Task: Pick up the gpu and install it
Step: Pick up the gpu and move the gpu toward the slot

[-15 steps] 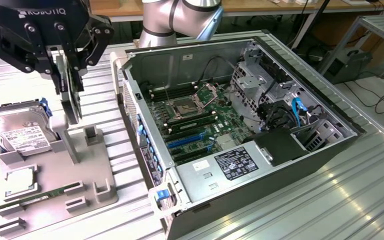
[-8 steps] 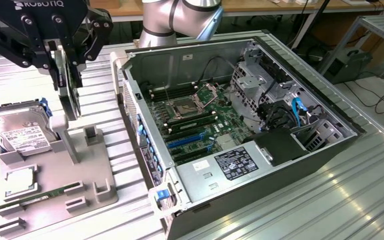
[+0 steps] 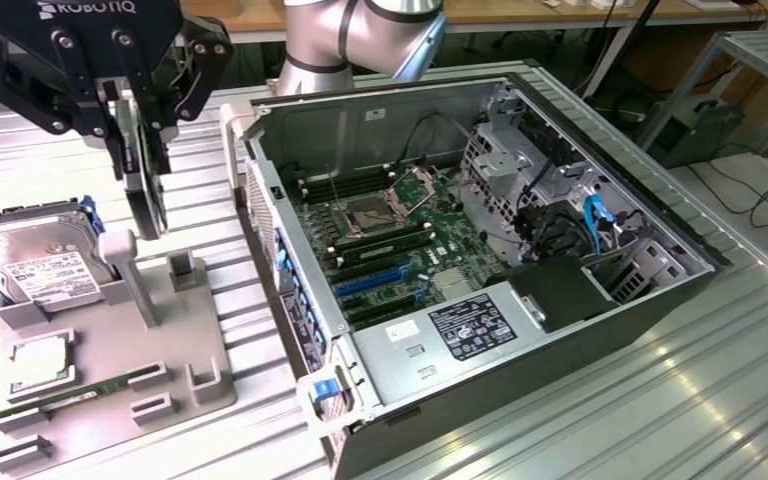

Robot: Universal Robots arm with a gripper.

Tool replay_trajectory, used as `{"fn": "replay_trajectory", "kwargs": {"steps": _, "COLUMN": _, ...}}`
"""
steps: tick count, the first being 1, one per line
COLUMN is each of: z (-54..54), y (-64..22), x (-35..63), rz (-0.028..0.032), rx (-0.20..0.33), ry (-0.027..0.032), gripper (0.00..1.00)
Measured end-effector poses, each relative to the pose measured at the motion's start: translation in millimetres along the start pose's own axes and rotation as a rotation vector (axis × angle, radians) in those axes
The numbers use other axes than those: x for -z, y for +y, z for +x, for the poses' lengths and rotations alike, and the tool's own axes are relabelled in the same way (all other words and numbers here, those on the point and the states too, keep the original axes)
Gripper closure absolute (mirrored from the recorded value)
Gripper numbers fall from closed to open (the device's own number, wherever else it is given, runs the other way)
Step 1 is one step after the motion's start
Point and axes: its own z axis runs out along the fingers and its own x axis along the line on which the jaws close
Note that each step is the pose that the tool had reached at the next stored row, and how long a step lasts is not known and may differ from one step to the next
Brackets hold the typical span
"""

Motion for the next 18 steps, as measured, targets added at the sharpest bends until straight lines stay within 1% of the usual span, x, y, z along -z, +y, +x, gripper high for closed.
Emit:
{"fn": "replay_trajectory", "kwargs": {"steps": 6, "z": -9.4, "y": 0.3, "x": -0.1, "rz": -0.0001, "rx": 0.000, "ry": 0.0000, "gripper": 0.72}}
{"fn": "replay_trajectory", "kwargs": {"steps": 18, "z": -22.7, "y": 0.8, "x": -0.1, "rz": 0.0000, "rx": 0.000, "ry": 0.0000, "gripper": 0.72}}
